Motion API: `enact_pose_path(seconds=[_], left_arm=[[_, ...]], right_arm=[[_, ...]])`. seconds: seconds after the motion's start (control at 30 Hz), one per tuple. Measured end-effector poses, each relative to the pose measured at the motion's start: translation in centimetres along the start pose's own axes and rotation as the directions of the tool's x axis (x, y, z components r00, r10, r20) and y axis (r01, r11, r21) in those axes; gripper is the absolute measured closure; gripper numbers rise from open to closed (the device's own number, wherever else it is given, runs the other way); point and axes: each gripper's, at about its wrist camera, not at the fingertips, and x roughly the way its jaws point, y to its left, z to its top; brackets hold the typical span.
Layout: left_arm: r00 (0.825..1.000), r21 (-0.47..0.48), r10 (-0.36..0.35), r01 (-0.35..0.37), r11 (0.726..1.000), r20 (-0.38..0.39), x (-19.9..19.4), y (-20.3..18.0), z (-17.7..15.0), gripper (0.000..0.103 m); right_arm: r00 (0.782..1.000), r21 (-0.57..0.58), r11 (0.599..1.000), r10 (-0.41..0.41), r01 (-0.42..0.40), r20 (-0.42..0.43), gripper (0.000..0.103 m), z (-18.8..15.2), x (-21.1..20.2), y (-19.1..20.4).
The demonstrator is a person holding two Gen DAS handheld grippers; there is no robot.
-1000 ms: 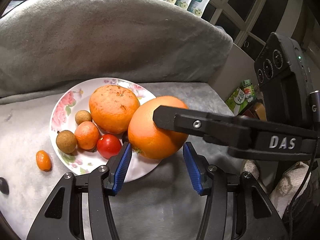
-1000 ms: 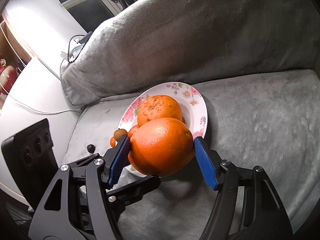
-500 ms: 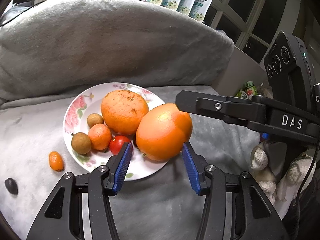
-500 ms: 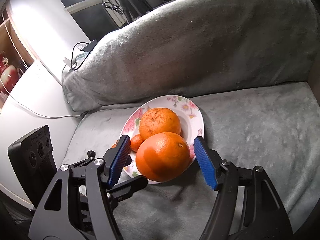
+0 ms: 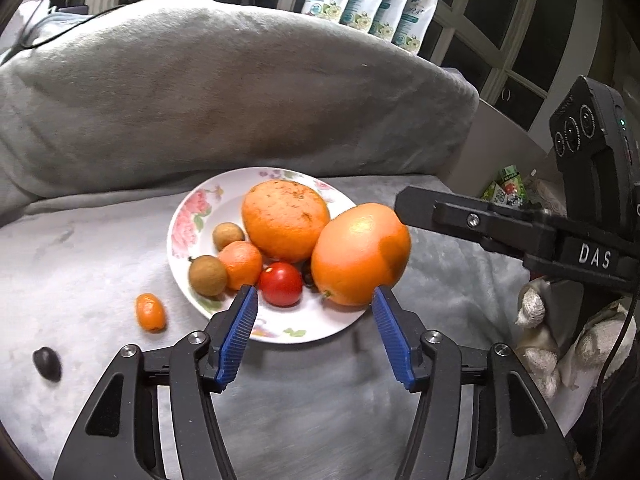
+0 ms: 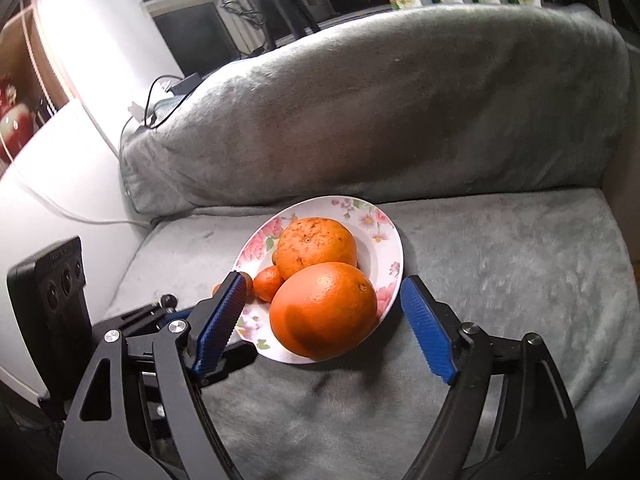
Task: Organize fruits
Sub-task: 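Lower the large orange onto the plate and open both grippers, then move the left gripper to the dark plum while the right gripper approaches the kumquat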
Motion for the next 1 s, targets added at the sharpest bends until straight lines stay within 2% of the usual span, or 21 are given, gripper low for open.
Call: enact_pose_path(seconds=[0.2,0.6,0.77,1.0], left_arm=[[1.0,-0.009,0.012,-0.012,1.0,0.028,-0.9,1.2,-0.3,0.044],[0.993,-0.013,0.092,-0.091,0.996,0.072,-3.2,3.3,-0.9,0.044],[0.988,-0.023,0.135,-0.133,0.991,0.081,-4.2,4.6,-1.4,0.044],[0.978,-0.062,0.193,-0.189,0.98,0.078,-5.7,7.6,-2.6,0.044]], right_arm=[[1.0,-0.057,0.998,-0.021,0.022,0.024,0.021,-0.3,-0.2,1.4],[0.996,-0.122,0.993,0.015,-0.004,0.089,0.021,-0.6,-1.1,3.9],[0.996,-0.153,0.988,0.029,-0.016,0.082,0.021,-0.7,-1.1,5.5],[0.999,-0.237,0.971,0.032,-0.026,0.025,0.021,-1.4,0.1,8.3]])
